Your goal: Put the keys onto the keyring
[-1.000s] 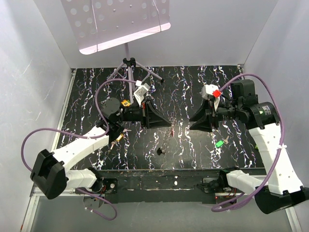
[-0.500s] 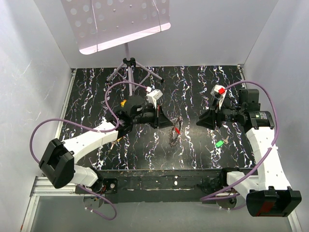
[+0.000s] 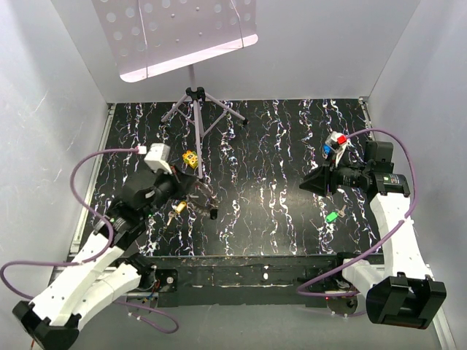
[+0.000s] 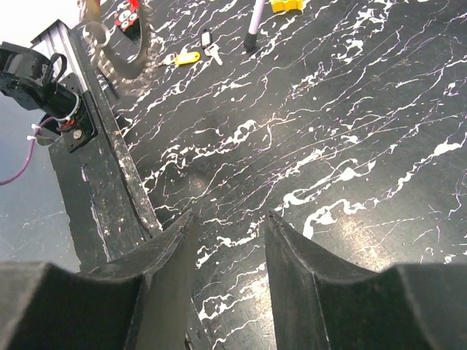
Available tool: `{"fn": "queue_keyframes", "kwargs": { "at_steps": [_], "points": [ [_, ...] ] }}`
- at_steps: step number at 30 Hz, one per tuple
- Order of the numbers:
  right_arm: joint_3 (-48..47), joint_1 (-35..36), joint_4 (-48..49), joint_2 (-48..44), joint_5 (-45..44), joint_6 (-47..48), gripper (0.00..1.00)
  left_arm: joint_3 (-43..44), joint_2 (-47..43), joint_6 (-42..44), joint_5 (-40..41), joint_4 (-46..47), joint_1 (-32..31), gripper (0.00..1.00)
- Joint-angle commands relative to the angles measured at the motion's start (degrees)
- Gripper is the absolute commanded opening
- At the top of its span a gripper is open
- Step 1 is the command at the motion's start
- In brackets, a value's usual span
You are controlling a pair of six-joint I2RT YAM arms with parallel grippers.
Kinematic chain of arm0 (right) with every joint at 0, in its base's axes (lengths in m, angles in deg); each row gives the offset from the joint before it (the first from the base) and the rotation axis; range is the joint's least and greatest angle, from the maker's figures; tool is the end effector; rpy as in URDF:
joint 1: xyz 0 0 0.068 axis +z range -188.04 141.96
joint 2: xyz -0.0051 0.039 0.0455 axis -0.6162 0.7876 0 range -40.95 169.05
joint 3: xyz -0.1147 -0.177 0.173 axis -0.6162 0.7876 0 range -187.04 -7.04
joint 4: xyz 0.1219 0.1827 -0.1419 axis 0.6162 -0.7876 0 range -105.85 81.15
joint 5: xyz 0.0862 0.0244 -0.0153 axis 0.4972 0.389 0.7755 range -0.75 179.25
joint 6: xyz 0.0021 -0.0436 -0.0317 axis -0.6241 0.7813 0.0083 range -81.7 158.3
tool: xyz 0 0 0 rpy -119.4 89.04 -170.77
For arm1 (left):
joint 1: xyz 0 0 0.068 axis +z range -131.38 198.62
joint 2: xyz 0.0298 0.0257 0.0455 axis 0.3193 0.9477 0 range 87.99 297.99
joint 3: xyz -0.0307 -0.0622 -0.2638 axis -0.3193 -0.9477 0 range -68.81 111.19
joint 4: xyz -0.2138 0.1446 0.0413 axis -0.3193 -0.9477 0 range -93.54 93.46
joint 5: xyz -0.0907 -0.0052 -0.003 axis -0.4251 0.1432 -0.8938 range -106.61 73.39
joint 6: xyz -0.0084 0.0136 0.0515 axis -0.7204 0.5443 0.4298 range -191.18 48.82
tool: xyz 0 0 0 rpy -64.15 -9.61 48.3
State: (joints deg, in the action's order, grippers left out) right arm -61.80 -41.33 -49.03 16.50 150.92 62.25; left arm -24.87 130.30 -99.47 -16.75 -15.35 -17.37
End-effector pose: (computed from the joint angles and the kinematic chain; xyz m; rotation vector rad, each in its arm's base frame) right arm 0.1936 0.0203 0.3226 -0.8495 1.8285 0.9319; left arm 0.1396 -0.1015 0.3258 0.1324 1.9399 -0.7652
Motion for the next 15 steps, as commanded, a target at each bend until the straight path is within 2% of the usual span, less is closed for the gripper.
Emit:
{"fn": "queue_keyframes", "kwargs": {
  "at_steps": [1,6,15],
  "points": [
    [1.50,-1.37,3.88,-0.67,4.07,-0.39,0.49,0.71,-2.84,0.87,16.48,-9.84,4.42,0.00],
    [2.29,-1.98,4.59,-0.85,5.65,-0.30,0.49,1.40,0.93,1.57,12.02,-7.04,16.80,0.00],
    [4.05,-3.12,5.99,-1.38,7.32,-0.57,0.49,5.01,18.50,2.10,1.38,8.68,39.40,0.00]
  ]
}}
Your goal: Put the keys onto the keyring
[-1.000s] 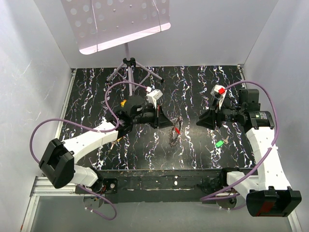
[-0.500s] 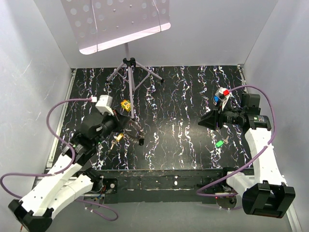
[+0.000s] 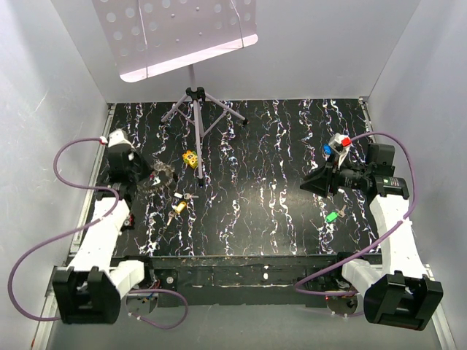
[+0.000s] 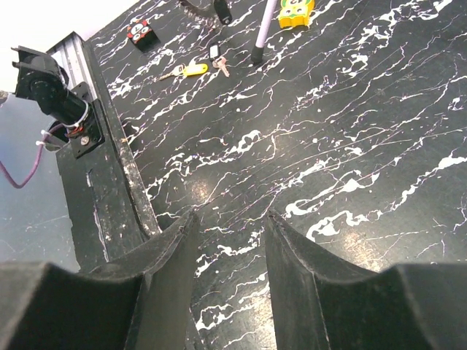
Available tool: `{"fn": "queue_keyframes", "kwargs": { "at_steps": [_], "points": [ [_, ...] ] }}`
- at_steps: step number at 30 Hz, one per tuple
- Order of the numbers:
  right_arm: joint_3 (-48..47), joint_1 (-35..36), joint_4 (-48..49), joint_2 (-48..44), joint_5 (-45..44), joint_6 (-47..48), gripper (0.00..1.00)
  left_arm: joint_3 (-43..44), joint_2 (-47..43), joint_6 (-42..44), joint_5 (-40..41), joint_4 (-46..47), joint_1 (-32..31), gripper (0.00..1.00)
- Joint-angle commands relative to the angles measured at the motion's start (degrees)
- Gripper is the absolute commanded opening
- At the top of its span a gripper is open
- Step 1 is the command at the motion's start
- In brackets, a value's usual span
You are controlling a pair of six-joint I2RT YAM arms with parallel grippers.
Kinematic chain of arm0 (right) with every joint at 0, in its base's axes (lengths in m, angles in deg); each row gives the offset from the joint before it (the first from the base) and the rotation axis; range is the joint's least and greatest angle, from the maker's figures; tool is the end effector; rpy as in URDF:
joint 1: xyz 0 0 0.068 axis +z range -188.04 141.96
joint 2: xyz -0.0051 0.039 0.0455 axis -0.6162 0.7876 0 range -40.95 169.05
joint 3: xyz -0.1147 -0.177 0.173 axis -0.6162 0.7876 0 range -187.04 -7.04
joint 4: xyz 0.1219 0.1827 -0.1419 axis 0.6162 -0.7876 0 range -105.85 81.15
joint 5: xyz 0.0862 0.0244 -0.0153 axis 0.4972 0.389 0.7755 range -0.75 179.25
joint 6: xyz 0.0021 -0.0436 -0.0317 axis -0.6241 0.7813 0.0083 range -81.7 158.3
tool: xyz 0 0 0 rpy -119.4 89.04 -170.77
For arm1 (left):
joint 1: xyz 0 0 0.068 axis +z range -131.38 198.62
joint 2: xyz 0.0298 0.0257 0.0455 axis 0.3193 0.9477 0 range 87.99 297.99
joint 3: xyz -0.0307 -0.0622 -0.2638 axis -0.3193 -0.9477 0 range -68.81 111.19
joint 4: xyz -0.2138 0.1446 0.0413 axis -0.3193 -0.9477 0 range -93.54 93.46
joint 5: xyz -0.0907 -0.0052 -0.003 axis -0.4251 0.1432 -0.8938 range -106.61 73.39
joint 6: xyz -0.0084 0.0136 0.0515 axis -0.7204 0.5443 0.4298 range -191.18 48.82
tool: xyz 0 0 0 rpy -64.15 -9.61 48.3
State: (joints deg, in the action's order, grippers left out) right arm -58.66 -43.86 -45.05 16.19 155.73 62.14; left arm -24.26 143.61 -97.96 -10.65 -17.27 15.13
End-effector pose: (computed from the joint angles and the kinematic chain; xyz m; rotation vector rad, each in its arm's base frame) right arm 0.1946 0.0130 0.3127 -0.8396 1.7703 0.9756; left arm 0.2157 -0.0094 0.2856 -0.4898 2.0718 -0.2025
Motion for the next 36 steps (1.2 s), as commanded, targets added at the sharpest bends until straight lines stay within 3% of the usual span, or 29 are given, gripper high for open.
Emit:
{"fn": "queue_keyframes", "kwargs": {
  "at_steps": [1,9,19,28,31,32,34,36],
  "points": [
    [0.99,-0.50,2.19,-1.07,2.60,-0.63,0.49,5.53,7.29,0.77,-5.16,12.45,8.22,0.00],
    [2.04,-0.77,3.16,-0.54,2.87,-0.63,0.49,10.29,16.80,3.32,-8.77,18.80,12.45,0.00],
    [2.57,-1.03,3.25,-0.10,3.22,-0.46,0.49,-3.77,19.53,1.65,-9.64,19.15,12.63,0.00],
    [2.66,-1.30,2.98,-0.28,3.57,-0.19,0.49,-3.69,21.20,2.35,-13.60,14.58,12.54,0.06],
    [2.75,-1.38,2.98,-0.37,3.48,-0.10,0.49,-2.55,21.90,2.35,-12.90,12.83,12.63,0.15],
    [2.83,-1.38,2.90,-0.45,3.48,-0.02,0.49,-2.28,21.73,2.35,-12.46,12.13,12.54,0.23],
    [2.75,-1.64,2.55,-0.54,3.48,0.42,0.49,-1.58,20.51,2.26,-10.88,10.28,12.63,0.50],
    [2.66,-1.73,2.11,-0.63,3.66,0.77,0.49,-1.40,17.09,2.61,-10.62,8.79,12.63,0.66]
  ]
}}
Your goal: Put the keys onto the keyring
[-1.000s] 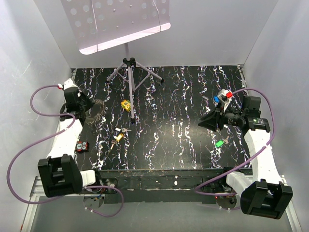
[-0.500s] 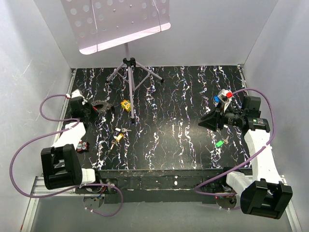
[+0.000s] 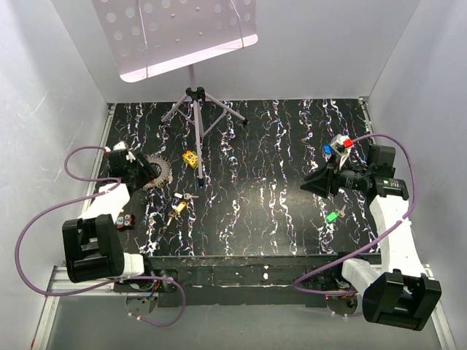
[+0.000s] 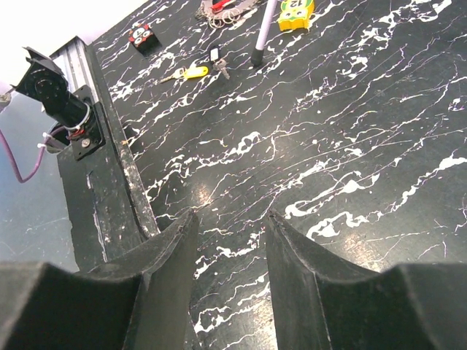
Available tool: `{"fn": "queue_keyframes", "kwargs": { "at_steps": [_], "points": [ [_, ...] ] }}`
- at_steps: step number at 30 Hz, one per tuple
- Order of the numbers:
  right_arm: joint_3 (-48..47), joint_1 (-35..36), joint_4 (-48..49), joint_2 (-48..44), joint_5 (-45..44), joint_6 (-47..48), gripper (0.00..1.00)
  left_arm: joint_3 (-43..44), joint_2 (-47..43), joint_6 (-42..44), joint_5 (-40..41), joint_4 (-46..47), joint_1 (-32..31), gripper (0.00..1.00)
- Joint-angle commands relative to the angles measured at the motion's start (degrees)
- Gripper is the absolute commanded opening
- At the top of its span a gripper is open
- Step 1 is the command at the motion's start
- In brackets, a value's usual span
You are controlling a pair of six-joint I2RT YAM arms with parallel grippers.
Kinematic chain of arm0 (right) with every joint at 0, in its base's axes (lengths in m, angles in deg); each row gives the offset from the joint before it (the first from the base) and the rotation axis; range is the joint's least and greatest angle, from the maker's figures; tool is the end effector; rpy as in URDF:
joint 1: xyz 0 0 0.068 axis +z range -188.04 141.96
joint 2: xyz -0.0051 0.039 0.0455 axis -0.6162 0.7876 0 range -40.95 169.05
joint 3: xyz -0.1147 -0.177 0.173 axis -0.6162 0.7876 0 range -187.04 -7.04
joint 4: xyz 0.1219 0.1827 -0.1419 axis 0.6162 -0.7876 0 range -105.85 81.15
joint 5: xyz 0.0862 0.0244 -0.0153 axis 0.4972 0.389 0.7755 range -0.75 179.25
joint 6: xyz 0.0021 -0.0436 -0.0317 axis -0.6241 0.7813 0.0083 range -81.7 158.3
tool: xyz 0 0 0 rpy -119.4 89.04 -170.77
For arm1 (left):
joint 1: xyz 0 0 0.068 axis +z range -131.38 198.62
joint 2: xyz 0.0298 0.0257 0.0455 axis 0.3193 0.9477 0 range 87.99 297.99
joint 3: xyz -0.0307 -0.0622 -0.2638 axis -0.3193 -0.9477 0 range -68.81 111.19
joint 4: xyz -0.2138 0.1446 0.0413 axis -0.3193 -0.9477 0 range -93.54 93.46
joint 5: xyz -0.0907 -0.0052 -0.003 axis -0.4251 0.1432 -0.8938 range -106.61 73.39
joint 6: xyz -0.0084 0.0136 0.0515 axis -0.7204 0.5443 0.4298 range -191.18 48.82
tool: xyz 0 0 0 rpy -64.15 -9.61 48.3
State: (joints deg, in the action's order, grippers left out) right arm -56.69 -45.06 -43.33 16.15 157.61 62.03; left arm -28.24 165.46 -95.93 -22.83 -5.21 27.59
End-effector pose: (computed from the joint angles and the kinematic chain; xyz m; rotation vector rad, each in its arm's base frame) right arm 0.1948 0.0094 0.3046 -0.8270 1.7576 0.9978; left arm 0.2685 0.0385 0.1940 -0.6383 2.2881 -0.2612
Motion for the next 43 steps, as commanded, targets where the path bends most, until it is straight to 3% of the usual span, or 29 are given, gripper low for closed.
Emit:
{"fn": "queue_keyframes", "kwargs": {
  "at_steps": [1,3,5,6,8,11,14,18,20,21,24,31,43],
  "points": [
    [0.61,-0.71,0.12,-0.67,1.78,1.06,0.49,2.66,-6.87,0.67,1.30,-3.90,0.17,0.71],
    [0.26,-0.88,-0.58,-0.68,1.87,1.58,0.49,2.84,-11.88,1.11,-0.28,-6.00,0.17,0.78],
    [-0.80,-1.15,-1.72,-0.59,0.99,2.38,0.49,2.32,-17.59,0.33,-2.65,-7.41,0.17,0.95],
    [-1.50,-1.41,-2.60,-0.41,0.38,2.64,0.50,1.53,-20.84,-2.03,-3.09,-7.59,0.52,0.98],
    [-3.25,-2.11,-4.36,-0.15,-1.55,3.34,0.51,0.38,-26.47,-8.89,-6.14,-9.17,2.00,0.98],
    [-8.16,-3.34,-9.01,1.43,-5.42,3.70,0.53,0.81,-30.62,-6.63,-16.52,-9.60,2.63,0.98],
    [-13.70,-5.18,-14.46,3.10,-7.09,3.61,0.55,3.88,-31.24,-2.42,-19.52,-18.63,2.63,0.98],
    [-16.53,-7.21,-9.84,1.09,-11.74,-4.54,0.59,6.79,-33.78,1.28,-22.60,-25.25,2.54,0.98],
    [-16.80,-7.39,-5.70,-0.75,-16.83,-10.86,0.68,7.23,-36.33,1.20,-23.66,-25.61,2.54,0.98],
    [-17.06,-7.39,-4.38,-1.81,-19.46,-13.24,0.78,7.41,-37.30,0.94,-24.45,-25.70,2.63,0.98],
    [-18.29,-7.47,-3.59,-4.36,-28.78,-20.10,0.84,7.85,-38.80,-0.64,-27.52,-25.70,2.63,0.98],
    [-18.02,-7.47,-3.48,-8.32,-36.36,-28.20,0.87,10.31,-39.24,-4.07,-30.17,-27.63,2.28,0.98],
    [-18.29,-7.47,-1.91,-11.57,-36.10,-33.57,0.89,12.69,-39.15,-3.64,-29.73,-31.15,1.40,0.98]
  ]
}}
